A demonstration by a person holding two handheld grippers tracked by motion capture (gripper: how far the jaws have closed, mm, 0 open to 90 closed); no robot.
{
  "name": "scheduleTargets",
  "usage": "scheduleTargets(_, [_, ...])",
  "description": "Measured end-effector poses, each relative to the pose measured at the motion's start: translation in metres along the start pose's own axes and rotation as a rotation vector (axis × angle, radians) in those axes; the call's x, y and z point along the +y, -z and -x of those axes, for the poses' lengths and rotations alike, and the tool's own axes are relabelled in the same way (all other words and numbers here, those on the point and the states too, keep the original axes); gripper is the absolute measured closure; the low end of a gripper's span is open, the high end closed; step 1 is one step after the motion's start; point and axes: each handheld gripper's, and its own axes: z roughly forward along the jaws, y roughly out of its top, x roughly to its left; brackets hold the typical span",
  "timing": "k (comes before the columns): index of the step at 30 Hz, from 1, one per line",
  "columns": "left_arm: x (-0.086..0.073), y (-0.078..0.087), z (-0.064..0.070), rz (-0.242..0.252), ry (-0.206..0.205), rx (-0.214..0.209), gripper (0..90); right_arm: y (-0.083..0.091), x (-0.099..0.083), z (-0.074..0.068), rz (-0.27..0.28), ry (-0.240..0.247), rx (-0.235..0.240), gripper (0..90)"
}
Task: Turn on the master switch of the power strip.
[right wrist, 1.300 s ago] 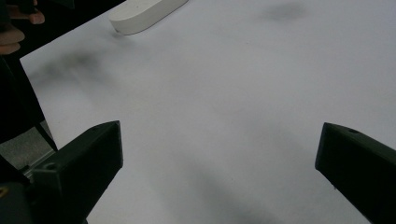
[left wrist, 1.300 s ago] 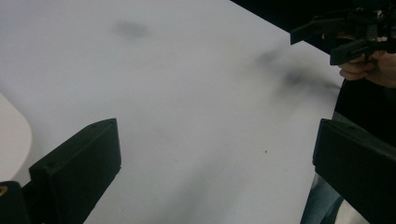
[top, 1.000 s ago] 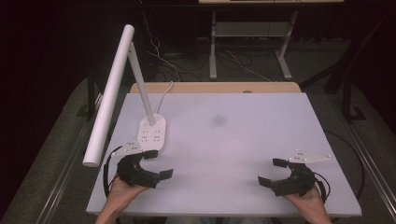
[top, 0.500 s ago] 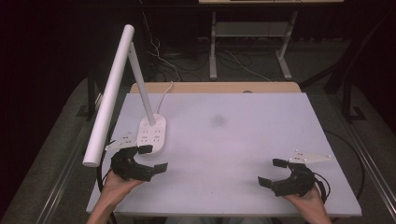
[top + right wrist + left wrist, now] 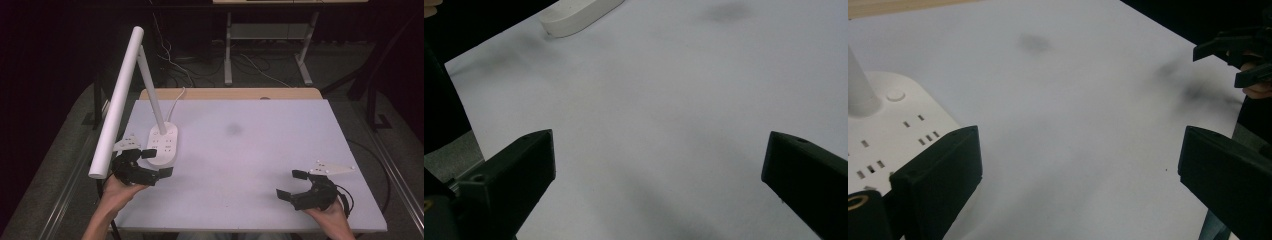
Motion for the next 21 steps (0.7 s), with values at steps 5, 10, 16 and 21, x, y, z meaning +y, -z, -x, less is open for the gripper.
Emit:
scheduleTargets(5, [0.004, 0.002, -0.007, -0.009, 0.001, 0.012, 3.3, 0.0, 0.0, 0.0, 0.0, -0.001, -0.001, 0.2])
scheduleTargets(10, [0.01, 0.004, -0.012, -0.017, 0.01, 0.031, 3.6, 0.0, 0.0, 0.001, 0.002, 0.0, -0.002, 0.2])
scheduleTargets(16, [0.016, 0.004, -0.019, -0.027, 0.005, 0.042, 3.6, 0.0, 0.0, 0.001, 0.005, -0.007, -0.002, 0.2])
scheduleTargets(21, [0.02, 0.005, -0.024, -0.035, 0.011, 0.053, 3.6, 0.0, -0.001, 0.001, 0.007, -0.002, -0.003, 0.2])
